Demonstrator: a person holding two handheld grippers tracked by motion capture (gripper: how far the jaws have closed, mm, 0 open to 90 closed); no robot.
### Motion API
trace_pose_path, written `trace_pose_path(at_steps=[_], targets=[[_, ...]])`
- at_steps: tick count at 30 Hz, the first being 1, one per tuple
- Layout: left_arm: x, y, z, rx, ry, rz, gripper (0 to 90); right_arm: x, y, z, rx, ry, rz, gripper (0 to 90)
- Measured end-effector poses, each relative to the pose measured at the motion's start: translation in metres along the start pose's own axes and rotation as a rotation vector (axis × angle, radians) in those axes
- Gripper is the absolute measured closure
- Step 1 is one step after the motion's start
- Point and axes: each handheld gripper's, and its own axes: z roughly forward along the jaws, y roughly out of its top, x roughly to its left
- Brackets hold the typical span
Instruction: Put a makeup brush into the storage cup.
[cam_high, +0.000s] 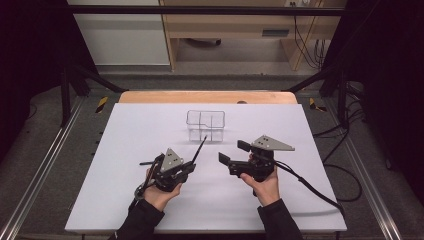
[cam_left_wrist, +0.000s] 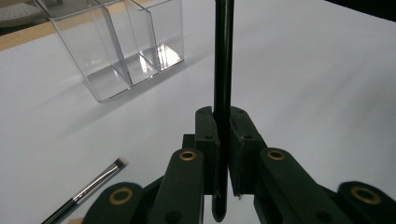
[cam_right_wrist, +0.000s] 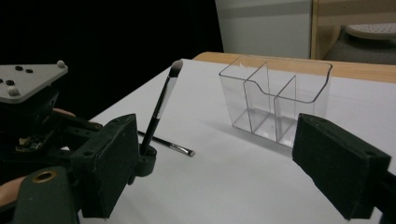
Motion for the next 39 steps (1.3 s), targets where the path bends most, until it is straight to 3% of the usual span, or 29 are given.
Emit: trace_pose_path(at_steps=[20,39], targets=[[-0.01,0.008,0.01,-0.028,-0.001,-0.05,82.9,0.006,0.004,0.011,-0.025,0.031,0.062,19.8],[-0.02,0.012,0.017,-0.062,-0.005,-0.075,83.0,0.008,-0.001,0.022,-0.032,0.054,0.114,35.5]])
